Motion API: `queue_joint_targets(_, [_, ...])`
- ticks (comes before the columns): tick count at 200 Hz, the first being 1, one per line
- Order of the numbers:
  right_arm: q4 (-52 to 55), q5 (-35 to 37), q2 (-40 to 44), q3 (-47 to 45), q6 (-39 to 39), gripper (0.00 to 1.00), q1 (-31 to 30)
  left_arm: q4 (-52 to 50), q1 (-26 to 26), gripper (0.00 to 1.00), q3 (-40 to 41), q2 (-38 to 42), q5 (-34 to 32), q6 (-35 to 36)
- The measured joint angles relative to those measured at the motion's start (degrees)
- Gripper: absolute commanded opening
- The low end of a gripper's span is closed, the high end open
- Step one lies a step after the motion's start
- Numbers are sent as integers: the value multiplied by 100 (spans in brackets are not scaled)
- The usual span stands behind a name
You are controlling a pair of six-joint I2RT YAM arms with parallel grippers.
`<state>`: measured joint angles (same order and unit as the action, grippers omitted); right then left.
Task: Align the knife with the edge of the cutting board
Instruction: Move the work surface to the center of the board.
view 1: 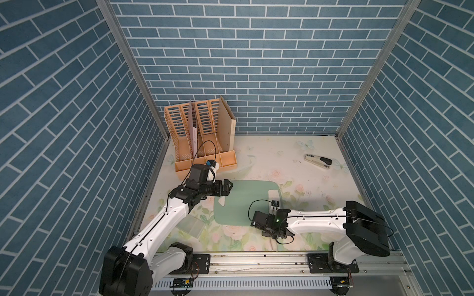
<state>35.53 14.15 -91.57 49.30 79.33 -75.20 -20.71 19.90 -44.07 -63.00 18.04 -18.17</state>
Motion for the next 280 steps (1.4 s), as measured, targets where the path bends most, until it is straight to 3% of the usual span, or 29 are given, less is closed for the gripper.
queue_joint_targets(280, [68, -120, 146, -125, 37, 0, -197, -2, 28, 99, 0, 0, -87, -2])
